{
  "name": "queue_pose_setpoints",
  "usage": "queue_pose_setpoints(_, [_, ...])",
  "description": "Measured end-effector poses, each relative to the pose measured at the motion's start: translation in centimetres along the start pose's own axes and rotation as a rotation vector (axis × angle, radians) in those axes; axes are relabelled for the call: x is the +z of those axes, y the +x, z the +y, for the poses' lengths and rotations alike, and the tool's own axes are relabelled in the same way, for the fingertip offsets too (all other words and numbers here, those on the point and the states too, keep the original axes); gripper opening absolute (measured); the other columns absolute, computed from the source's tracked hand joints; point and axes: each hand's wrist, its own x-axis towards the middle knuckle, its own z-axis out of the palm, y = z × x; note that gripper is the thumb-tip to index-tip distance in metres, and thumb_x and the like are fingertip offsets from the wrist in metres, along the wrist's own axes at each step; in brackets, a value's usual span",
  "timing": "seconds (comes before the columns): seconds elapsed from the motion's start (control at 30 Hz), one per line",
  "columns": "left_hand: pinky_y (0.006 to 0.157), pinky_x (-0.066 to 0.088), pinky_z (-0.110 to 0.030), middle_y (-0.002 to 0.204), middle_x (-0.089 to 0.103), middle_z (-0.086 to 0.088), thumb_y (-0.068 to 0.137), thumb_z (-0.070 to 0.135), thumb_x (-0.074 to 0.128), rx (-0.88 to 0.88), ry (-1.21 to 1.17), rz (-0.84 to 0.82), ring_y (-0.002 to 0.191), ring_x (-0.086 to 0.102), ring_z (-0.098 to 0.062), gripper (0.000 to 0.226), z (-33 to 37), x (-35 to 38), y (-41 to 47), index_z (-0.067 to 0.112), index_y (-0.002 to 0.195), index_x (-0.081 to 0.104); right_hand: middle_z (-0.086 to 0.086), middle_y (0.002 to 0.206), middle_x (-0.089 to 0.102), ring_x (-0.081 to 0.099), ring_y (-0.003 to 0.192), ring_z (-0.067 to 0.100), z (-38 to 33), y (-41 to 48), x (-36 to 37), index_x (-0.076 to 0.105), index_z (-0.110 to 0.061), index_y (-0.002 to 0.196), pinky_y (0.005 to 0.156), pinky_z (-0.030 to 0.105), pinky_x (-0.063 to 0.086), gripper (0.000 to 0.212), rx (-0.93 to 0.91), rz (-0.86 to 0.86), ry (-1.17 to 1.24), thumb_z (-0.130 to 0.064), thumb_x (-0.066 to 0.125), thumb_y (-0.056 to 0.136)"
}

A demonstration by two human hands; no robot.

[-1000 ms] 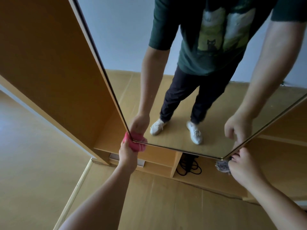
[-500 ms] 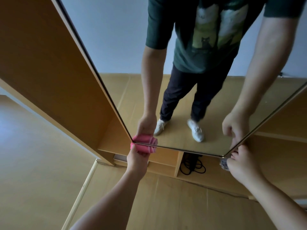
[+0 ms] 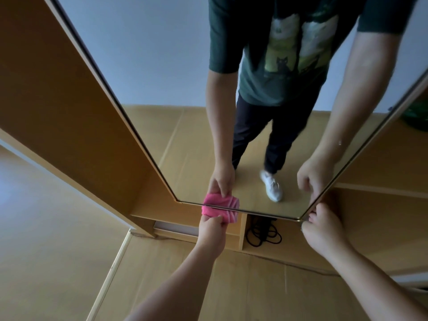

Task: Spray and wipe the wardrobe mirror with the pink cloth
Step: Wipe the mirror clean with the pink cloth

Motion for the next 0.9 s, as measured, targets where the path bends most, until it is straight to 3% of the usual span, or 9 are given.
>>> queue_pose_setpoints(0.17, [0.102, 0.046, -0.045, 0.115, 0.056, -0.022, 0.078, -0.017, 0.039, -0.013, 0.111, 0.015, 0.107, 0.057, -0.032, 0.055, -1.7, 0.9, 0.3, 0.003, 0.129, 0.045, 0.018, 0.128, 0.056, 0.053, 0.123, 0.034, -0.4, -0.3, -0.1, 0.043, -0.005, 0.132, 0.102, 0.049, 0.045, 0.052, -0.011, 0.007, -0.019, 0.003, 0.05, 0.082])
queue_pose_setpoints(0.3, [0.103, 0.045, -0.046, 0.118, 0.057, -0.019, 0.065, -0.006, 0.049, -0.022, 0.145, 0.052, 0.106, 0.058, -0.029, 0.068, -2.7, 1.7, 0.3, 0.008, 0.131, 0.043, 0.014, 0.122, 0.06, 0.057, 0.118, 0.031, -0.2, -0.3, -0.3, 0.047, -0.007, 0.124, 0.098, 0.048, 0.049, 0.045, -0.02, -0.014, -0.014, 0.002, 0.05, 0.08])
queue_pose_setpoints(0.6, [0.102, 0.046, -0.043, 0.118, 0.058, -0.02, 0.075, -0.013, 0.046, -0.039, 0.139, 0.079, 0.109, 0.059, -0.031, 0.058, -3.4, 2.7, -0.3, 0.006, 0.129, 0.044, 0.011, 0.135, 0.054, 0.051, 0.127, 0.027, -0.1, -0.9, -0.7, 0.039, -0.012, 0.139, 0.1, 0.037, 0.044, 0.057, -0.057, -0.07, 0.009, 0.005, 0.048, 0.085])
queue_pose_setpoints(0.67, [0.1, 0.047, -0.042, 0.113, 0.058, -0.017, 0.075, -0.011, 0.046, -0.061, 0.179, 0.058, 0.102, 0.059, -0.028, 0.053, -3.8, 3.4, -1.0, 0.004, 0.125, 0.046, 0.013, 0.137, 0.052, 0.049, 0.129, 0.028, 0.0, -1.1, -0.8, 0.037, -0.012, 0.141, 0.101, 0.037, 0.041, 0.059, -0.071, -0.073, 0.011, 0.006, 0.047, 0.085])
queue_pose_setpoints(0.8, [0.079, 0.052, -0.032, 0.098, 0.06, -0.013, 0.068, -0.001, 0.049, -0.092, 0.283, 0.005, 0.085, 0.062, -0.02, 0.047, -5.7, 5.6, -2.3, 0.0, 0.115, 0.049, 0.013, 0.136, 0.052, 0.048, 0.129, 0.03, 0.0, -1.4, -1.0, 0.037, -0.013, 0.14, 0.104, 0.039, 0.041, 0.061, -0.108, -0.1, 0.037, 0.007, 0.046, 0.083])
queue_pose_setpoints(0.9, [0.059, 0.047, -0.019, 0.075, 0.057, -0.003, 0.077, -0.01, 0.044, -0.092, 0.299, -0.053, 0.057, 0.06, -0.005, 0.026, -6.9, 7.1, -2.9, 0.003, 0.099, 0.046, 0.008, 0.138, 0.052, 0.047, 0.132, 0.026, 0.6, -1.2, -1.2, 0.037, -0.019, 0.139, 0.109, 0.044, 0.04, 0.066, -0.161, -0.13, 0.068, 0.007, 0.046, 0.079])
